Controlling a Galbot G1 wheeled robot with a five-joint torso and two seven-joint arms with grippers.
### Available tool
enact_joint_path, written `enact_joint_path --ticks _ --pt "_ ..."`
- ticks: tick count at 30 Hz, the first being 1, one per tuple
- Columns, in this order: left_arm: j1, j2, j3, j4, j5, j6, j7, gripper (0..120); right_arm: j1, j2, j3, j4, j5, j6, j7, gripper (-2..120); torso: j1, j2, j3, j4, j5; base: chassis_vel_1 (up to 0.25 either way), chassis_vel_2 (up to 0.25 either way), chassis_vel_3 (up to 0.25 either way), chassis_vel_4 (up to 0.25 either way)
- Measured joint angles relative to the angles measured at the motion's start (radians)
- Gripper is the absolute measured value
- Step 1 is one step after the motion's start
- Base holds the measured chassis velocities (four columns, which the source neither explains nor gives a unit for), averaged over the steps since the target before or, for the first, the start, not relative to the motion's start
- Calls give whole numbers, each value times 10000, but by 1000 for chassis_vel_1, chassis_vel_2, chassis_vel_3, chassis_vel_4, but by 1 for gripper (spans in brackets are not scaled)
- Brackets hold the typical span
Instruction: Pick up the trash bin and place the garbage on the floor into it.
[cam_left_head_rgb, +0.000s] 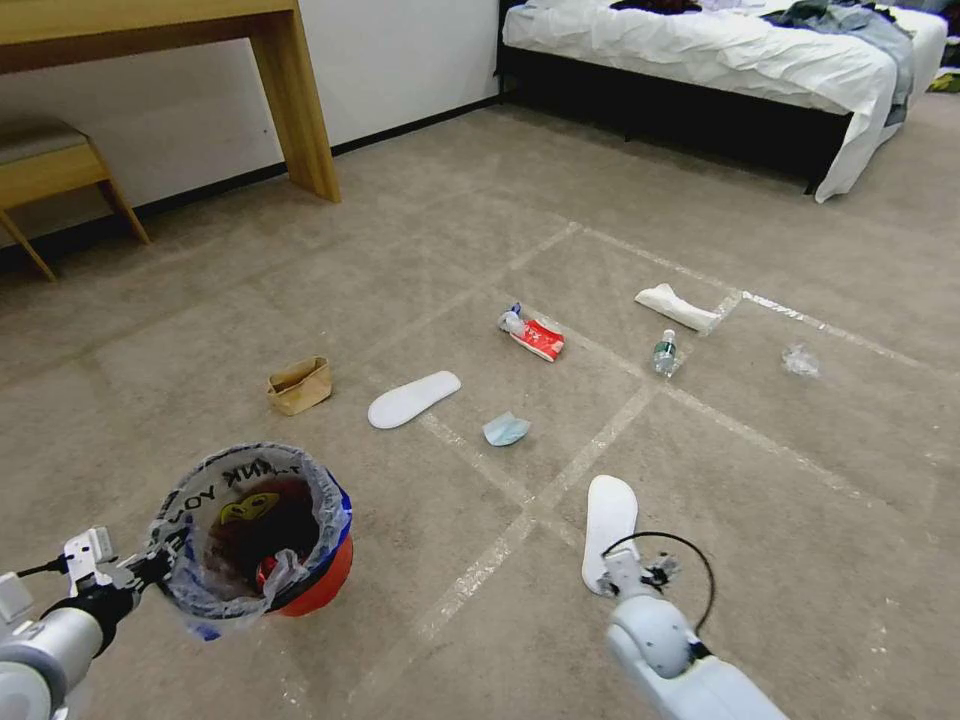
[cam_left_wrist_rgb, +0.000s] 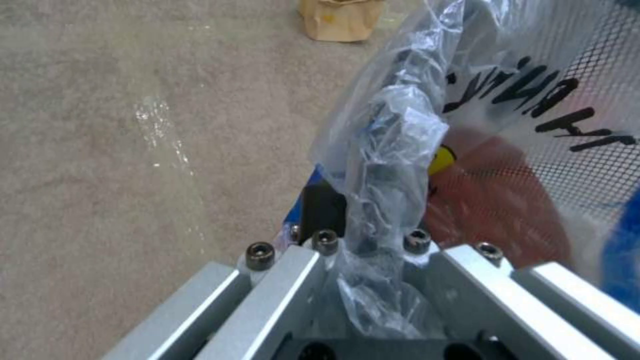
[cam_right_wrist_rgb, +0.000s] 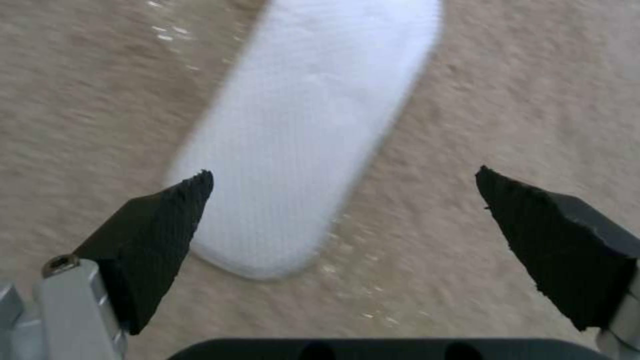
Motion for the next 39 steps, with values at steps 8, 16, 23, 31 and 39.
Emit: enact_joint_path --ticks 8,16,23,31,39 --pt "-35 86 -23 109 21 -7 18 1 378 563 -127 -805 -368 395 -214 100 0 1 0 0 3 0 0 0 0" --pt "-38 128 -30 187 22 -20 44 1 486 596 -25 -1052 -524 524 -323 100 0 0 0 0 3 0 0 0 0" --pt "-108 110 49 170 17 -23 45 1 451 611 133 -1337 -536 847 -414 100 0 0 0 -1 4 0 0 0 0" --pt "-37 111 59 112 19 -55 71 1 271 740 208 -1380 -591 979 -424 100 0 1 0 -1 4 0 0 0 0" --pt "-12 136 85 186 124 -109 205 1 81 740 392 -1362 -750 1099 -430 100 0 0 -1 -1 4 0 0 0 0"
